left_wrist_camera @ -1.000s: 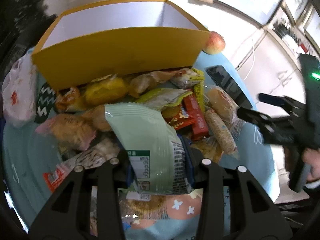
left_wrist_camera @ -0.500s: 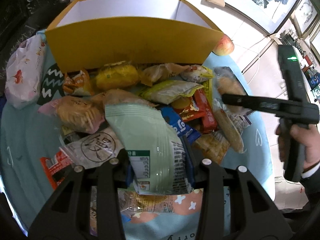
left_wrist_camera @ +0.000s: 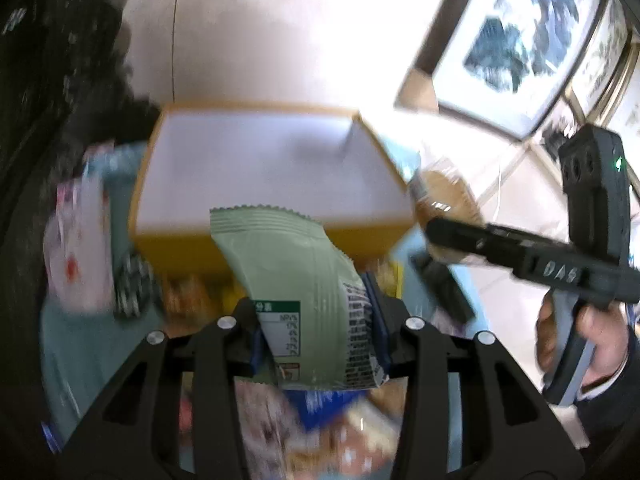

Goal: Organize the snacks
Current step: 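Carry both packs into the yellow box and open both grippers, then grasp the purple snack bag with the left gripper while the right grasps the oat bar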

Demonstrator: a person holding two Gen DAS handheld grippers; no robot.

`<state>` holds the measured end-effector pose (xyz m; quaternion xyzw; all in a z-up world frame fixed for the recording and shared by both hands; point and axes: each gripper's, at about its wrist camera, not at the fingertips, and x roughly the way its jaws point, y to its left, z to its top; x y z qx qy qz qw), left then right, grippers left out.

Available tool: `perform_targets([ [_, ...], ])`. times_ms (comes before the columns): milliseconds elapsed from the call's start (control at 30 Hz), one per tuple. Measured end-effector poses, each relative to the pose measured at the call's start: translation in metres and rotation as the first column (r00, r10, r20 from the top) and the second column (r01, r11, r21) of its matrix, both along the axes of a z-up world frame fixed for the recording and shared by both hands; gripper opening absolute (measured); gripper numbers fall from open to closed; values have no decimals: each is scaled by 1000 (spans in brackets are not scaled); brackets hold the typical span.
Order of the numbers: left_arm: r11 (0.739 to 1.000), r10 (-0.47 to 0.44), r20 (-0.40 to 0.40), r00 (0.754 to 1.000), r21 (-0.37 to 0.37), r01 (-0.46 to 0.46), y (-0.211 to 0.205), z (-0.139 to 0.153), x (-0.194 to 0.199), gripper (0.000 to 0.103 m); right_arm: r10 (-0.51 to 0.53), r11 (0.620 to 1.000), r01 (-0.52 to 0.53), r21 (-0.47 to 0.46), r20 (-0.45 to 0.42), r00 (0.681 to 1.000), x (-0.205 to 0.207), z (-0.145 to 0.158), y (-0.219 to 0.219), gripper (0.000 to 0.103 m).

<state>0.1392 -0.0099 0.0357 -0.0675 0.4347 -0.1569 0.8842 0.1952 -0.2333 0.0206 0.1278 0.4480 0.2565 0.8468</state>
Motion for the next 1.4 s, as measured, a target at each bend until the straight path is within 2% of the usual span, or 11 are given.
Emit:
perform_targets([
  [133, 998, 58, -27, 998, -25, -58, 8, 4, 81, 47, -53, 998, 53, -25, -6, 999, 57, -5, 17, 48],
  [200, 994, 110, -78, 991, -7, -111, 10, -11, 114, 74, -104, 991, 97, -97, -70, 992, 86, -27, 28, 58],
  [233, 985, 173, -114, 978, 29, -171, 13, -22, 130, 95, -122, 984, 106, -145, -103, 987, 93, -37, 32, 63],
  [333, 974, 226, -140, 964, 18, -225, 21, -31, 139, 99, -166, 972, 152, -178, -70, 984, 81, -45, 25, 66],
  [433, 979, 205, -131, 970, 14, -205, 28, -37, 124, 101, -124, 970, 129, -208, 37, 992, 45, -36, 26, 72],
  [567, 979, 192, -184, 964, -27, -200, 42, -52, 89, 101, -114, 964, 120, -236, 36, 993, 10, -40, 21, 73],
  [667, 973, 204, -206, 957, -64, -222, 51, -59, 46, 101, -117, 967, 109, -231, -19, 993, -13, -50, 11, 73],
  [967, 976, 214, -363, 907, 34, -217, 61, -107, -58, 101, -213, 957, 145, -250, -269, 939, -84, -103, -19, 73],
  [1067, 976, 218, -403, 889, 65, -210, 65, -125, -80, 101, -195, 954, 111, -277, -299, 934, -107, -113, -13, 73],
  [1300, 977, 115, -415, 902, 213, -27, 54, -167, -119, 101, -126, 955, 13, -297, -363, 923, -145, -124, 4, 74],
  [1400, 977, 131, -432, 892, 209, -42, 56, -179, -125, 101, -121, 954, 12, -299, -352, 928, -152, -119, 4, 74],
])
